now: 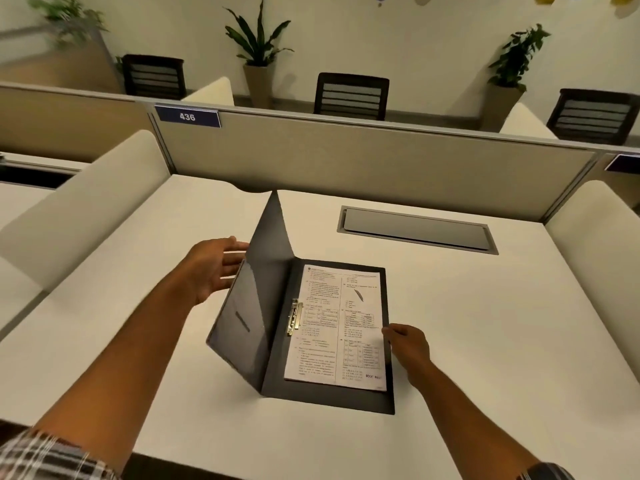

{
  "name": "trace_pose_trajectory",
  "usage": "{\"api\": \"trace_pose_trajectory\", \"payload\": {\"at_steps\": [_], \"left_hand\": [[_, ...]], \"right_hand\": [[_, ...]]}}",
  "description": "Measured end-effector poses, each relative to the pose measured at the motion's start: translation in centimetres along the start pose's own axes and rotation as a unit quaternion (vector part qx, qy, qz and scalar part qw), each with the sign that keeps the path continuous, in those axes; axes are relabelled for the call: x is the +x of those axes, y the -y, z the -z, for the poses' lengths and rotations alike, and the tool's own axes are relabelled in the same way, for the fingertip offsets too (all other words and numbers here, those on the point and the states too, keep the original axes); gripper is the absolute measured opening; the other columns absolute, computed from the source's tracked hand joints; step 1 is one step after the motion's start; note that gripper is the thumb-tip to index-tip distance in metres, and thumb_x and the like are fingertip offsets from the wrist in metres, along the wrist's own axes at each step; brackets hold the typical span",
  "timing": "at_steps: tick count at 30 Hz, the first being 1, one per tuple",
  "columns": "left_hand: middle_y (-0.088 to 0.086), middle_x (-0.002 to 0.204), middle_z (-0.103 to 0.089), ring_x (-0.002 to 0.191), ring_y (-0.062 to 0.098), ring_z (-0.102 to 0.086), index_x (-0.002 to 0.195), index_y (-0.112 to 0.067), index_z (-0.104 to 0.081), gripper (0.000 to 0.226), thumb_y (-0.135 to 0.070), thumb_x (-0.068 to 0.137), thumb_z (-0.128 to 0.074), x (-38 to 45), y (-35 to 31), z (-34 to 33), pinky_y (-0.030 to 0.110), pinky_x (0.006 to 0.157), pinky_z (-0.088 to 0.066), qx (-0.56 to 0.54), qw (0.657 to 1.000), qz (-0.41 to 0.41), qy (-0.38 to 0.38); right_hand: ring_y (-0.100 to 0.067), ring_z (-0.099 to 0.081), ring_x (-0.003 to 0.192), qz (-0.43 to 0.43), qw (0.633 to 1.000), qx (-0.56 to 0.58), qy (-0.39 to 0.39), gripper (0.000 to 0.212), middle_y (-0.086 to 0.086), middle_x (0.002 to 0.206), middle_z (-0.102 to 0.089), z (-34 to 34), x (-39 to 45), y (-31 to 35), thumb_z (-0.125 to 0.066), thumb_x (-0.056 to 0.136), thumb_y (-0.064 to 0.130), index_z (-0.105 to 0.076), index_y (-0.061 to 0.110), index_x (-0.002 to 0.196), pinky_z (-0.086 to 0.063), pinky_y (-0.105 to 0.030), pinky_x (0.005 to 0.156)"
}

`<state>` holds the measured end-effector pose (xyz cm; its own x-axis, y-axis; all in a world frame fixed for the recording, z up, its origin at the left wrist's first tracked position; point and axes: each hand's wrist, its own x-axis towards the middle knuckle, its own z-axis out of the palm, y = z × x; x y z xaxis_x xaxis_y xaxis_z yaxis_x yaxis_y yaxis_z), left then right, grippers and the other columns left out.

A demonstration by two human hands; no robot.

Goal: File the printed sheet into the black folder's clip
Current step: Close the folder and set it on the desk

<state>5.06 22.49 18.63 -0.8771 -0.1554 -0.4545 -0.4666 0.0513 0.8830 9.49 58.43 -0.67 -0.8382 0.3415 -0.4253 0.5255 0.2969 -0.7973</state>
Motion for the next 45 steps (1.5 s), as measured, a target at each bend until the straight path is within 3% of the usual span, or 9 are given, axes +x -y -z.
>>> {"api": "trace_pose_trajectory", "payload": {"at_steps": [5, 9, 15, 19, 25, 29, 33, 37, 45], "left_hand": [[0.013, 0.107, -0.074, 0.096, 0.026, -0.071, 0.119, -0.008, -0.062, 0.035, -0.03, 0.103, -0.04, -1.6, 2.0, -5.5, 0.039, 0.07, -0.059, -0.021, 0.999, 0.02, 0.04], [0.015, 0.116, -0.071, 0.108, 0.029, -0.068, 0.121, -0.009, -0.06, 0.031, -0.029, 0.102, -0.045, -2.1, 4.8, -9.3, 0.051, 0.097, -0.053, -0.012, 0.995, 0.052, 0.088], [0.007, 0.119, -0.061, 0.112, 0.024, -0.056, 0.116, -0.015, -0.06, 0.028, -0.036, 0.1, -0.05, -2.8, 9.5, -14.2, 0.044, 0.101, -0.043, 0.086, 0.984, 0.086, 0.129], [0.003, 0.128, -0.053, 0.121, 0.023, -0.05, 0.132, -0.015, -0.052, 0.04, -0.039, 0.1, -0.051, -3.1, 12.5, -16.2, 0.038, 0.102, -0.039, 0.153, 0.976, 0.091, 0.128], [0.0, 0.117, -0.061, 0.105, 0.017, -0.056, 0.118, -0.017, -0.062, 0.033, -0.041, 0.099, -0.051, -2.9, 14.7, -16.8, 0.032, 0.092, -0.042, 0.214, 0.97, 0.046, 0.103], [0.002, 0.107, -0.067, 0.101, 0.023, -0.062, 0.105, -0.02, -0.066, 0.027, -0.044, 0.096, -0.055, -2.0, 15.2, -15.5, 0.036, 0.09, -0.049, 0.248, 0.968, -0.028, -0.016], [0.012, 0.123, -0.062, 0.114, 0.034, -0.056, 0.119, -0.014, -0.061, 0.036, -0.038, 0.094, -0.056, -0.8, 16.9, -12.8, 0.046, 0.096, -0.049, 0.353, 0.921, -0.045, -0.156], [0.017, 0.131, -0.054, 0.122, 0.036, -0.05, 0.128, -0.007, -0.051, 0.05, -0.045, 0.095, -0.052, 0.6, 18.8, -10.8, 0.046, 0.098, -0.045, 0.469, 0.875, 0.041, -0.112], [0.018, 0.109, -0.067, 0.089, 0.03, -0.066, 0.114, 0.0, -0.053, 0.051, -0.048, 0.096, -0.053, 2.2, 18.4, -9.1, 0.045, 0.089, -0.054, 0.244, 0.966, 0.064, -0.057]], "right_hand": [[-0.025, -0.068, 0.097, 0.001, 0.998, 0.045, 0.053, 0.013, -0.002, 0.099, -0.075, 1.3, -0.5, -0.7, -0.065, 0.099, 0.025, -0.073, 0.016, 0.095, -0.057, -0.045, 0.093], [-0.021, -0.07, 0.096, 0.013, 0.993, 0.085, 0.075, 0.017, 0.0, 0.098, -0.077, 2.3, -0.9, -1.8, -0.064, 0.1, 0.029, -0.074, 0.017, 0.094, -0.058, -0.039, 0.087], [-0.022, -0.07, 0.107, -0.022, 0.987, 0.145, 0.069, 0.027, -0.005, 0.111, -0.074, 3.2, -0.9, -4.1, -0.056, 0.104, 0.033, -0.071, 0.013, 0.112, -0.056, -0.039, 0.101], [-0.02, -0.069, 0.11, -0.003, 0.986, 0.153, 0.07, 0.021, -0.004, 0.115, -0.074, 3.6, -1.4, -5.2, -0.058, 0.103, 0.029, -0.073, 0.017, 0.113, -0.055, -0.038, 0.103], [-0.022, -0.063, 0.118, 0.032, 0.996, 0.06, 0.062, 0.03, -0.001, 0.13, -0.068, 3.4, -1.8, -4.9, -0.06, 0.102, 0.027, -0.067, 0.018, 0.13, -0.051, -0.042, 0.109], [-0.019, -0.063, 0.115, 0.049, 0.997, 0.02, 0.062, 0.033, 0.0, 0.129, -0.068, 3.4, -1.9, -4.7, -0.062, 0.101, 0.026, -0.066, 0.017, 0.133, -0.05, -0.034, 0.104], [-0.015, -0.063, 0.106, 0.057, 0.997, -0.001, 0.06, 0.033, 0.0, 0.126, -0.07, 2.9, -1.8, -4.2, -0.063, 0.1, 0.025, -0.066, 0.016, 0.132, -0.052, -0.029, 0.098], [-0.019, -0.068, 0.108, 0.054, 0.998, -0.006, 0.045, 0.032, 0.0, 0.122, -0.072, 1.8, -2.1, -3.8, -0.064, 0.1, 0.023, -0.068, 0.016, 0.13, -0.057, -0.038, 0.101], [-0.016, -0.067, 0.101, 0.019, 1.0, 0.001, -0.01, 0.026, 0.008, 0.107, -0.068, -0.7, -3.0, -2.9, -0.071, 0.095, 0.025, -0.064, 0.024, 0.12, -0.056, -0.032, 0.094]]}}
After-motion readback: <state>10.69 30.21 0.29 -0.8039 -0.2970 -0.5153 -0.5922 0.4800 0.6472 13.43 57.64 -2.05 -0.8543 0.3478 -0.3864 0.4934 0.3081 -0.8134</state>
